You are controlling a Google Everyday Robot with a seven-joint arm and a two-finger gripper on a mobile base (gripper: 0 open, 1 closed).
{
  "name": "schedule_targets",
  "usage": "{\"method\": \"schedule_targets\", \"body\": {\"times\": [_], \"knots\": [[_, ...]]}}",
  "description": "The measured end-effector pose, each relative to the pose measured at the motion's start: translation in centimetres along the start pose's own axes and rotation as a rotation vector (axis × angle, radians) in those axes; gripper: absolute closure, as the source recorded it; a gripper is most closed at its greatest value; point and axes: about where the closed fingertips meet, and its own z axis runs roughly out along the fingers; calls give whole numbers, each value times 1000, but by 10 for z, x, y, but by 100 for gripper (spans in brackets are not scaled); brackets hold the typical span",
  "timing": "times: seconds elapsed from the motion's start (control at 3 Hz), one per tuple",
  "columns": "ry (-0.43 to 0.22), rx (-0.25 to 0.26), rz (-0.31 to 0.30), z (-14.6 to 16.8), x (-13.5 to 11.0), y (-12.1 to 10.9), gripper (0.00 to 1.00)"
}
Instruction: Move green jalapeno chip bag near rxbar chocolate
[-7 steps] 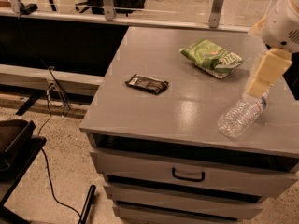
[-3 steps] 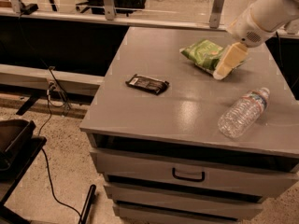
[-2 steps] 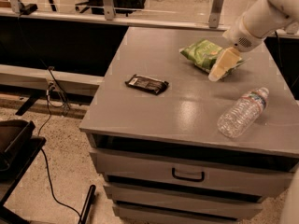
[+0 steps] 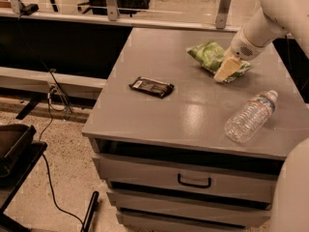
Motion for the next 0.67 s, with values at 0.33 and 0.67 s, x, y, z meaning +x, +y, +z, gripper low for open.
{"method": "schedule_targets", "body": {"times": [0.33,0.67], "knots": [[27,-6,-18,4,-3,1,64],[22,-15,-48,1,-23,3,88]]}}
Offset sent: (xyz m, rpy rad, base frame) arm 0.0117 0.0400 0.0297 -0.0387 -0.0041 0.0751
